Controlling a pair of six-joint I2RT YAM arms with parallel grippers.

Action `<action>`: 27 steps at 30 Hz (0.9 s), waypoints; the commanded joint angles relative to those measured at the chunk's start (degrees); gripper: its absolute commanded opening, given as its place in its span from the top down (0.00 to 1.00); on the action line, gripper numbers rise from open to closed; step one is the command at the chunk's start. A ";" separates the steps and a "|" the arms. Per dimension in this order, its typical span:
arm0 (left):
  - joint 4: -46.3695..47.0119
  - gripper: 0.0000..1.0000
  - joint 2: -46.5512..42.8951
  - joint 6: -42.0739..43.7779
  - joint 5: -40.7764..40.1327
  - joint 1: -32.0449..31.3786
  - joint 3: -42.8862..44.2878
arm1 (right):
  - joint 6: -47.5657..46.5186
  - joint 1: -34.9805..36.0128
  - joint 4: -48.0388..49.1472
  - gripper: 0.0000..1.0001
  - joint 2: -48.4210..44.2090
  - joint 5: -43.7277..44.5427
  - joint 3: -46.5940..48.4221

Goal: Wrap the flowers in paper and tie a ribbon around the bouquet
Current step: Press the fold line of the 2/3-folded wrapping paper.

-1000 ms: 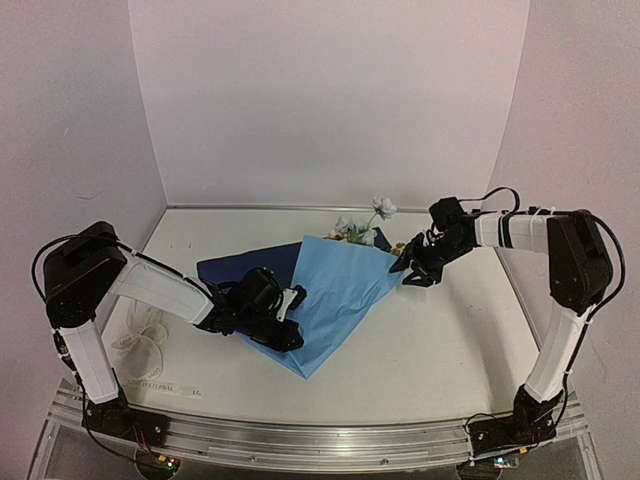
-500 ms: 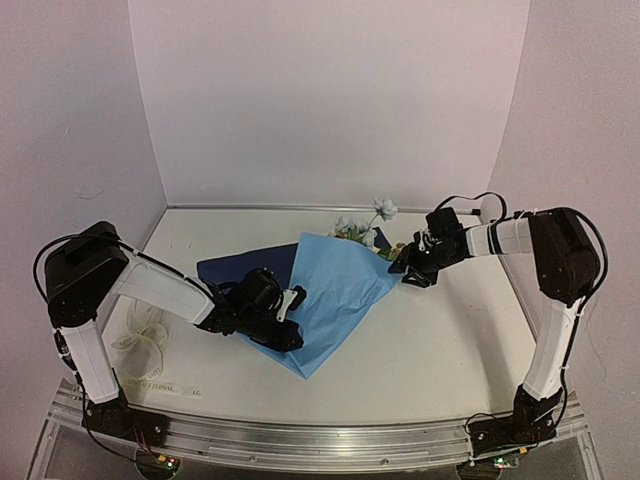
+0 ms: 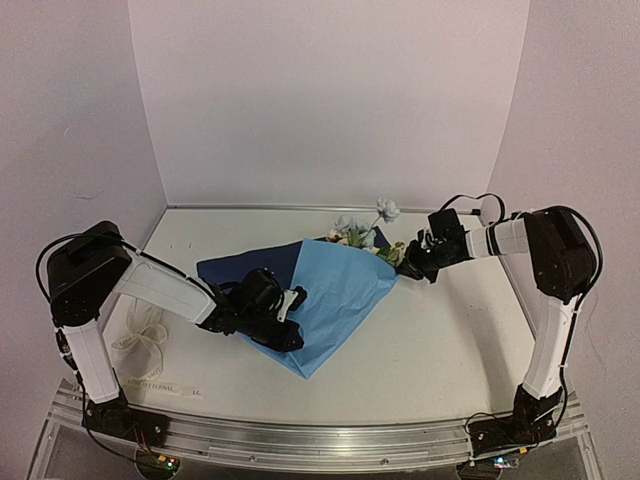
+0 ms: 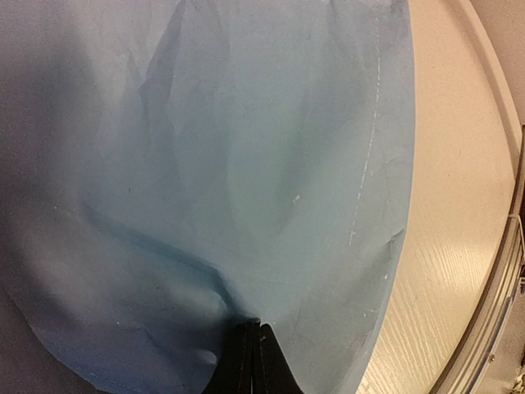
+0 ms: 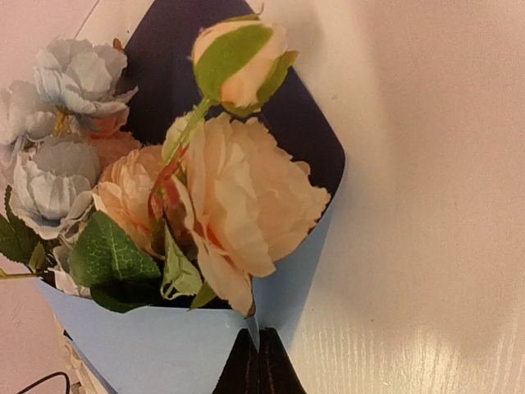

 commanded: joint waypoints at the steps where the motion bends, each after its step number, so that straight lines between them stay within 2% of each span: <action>1: -2.79 0.97 2.37 0.18 -0.02 0.40 0.68 | 1.22 -1.25 1.30 1.00 0.10 0.08 1.26; 12: -2.12 1.00 5.45 -2.02 3.42 -2.24 1.75 | -2.41 -2.70 -5.90 1.00 -1.89 -0.96 3.07; 22: -2.82 1.00 8.52 -8.35 3.12 -7.15 7.74 | -5.83 -3.67 -17.59 1.00 -1.03 -2.21 10.40; 25: -2.83 1.00 9.28 -11.09 2.74 -8.08 10.17 | -6.73 -3.67 -24.22 0.92 -1.67 -1.70 13.29; 27: -2.92 1.00 9.82 -12.34 2.06 -8.38 11.47 | -6.68 -3.68 -28.12 0.82 -3.53 -0.84 13.72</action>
